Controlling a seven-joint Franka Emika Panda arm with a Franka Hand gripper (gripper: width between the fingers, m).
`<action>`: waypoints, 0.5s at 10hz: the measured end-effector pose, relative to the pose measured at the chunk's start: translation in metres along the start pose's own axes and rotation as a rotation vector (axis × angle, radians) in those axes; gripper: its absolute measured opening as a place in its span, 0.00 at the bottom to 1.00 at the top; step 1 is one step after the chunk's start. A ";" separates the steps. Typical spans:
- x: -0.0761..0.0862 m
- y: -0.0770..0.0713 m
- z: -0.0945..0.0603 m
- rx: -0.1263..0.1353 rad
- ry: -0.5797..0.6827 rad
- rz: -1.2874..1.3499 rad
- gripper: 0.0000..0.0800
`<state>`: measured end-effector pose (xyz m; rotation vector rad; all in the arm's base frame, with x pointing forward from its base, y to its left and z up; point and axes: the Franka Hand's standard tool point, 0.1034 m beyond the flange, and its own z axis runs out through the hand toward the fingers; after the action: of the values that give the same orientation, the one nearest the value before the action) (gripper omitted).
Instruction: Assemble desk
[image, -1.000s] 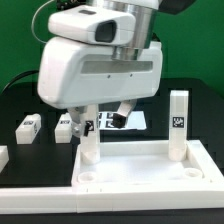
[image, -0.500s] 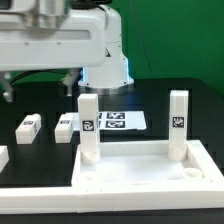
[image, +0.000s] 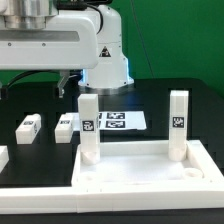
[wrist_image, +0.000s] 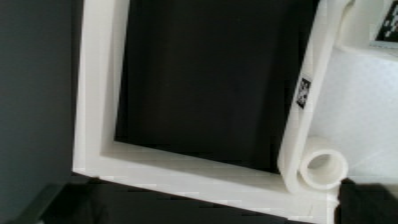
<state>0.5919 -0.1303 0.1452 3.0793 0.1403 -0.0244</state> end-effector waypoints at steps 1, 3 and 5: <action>-0.010 0.004 0.010 0.033 -0.001 0.088 0.81; -0.048 0.021 0.030 0.094 -0.020 0.234 0.81; -0.070 0.024 0.045 0.128 -0.056 0.367 0.81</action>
Offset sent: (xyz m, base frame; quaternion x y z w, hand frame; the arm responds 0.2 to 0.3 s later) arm -0.0531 -0.0185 -0.0217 0.0676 -0.0139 0.1242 0.9899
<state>0.5236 -0.1630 0.1025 3.1727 -0.4455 -0.1055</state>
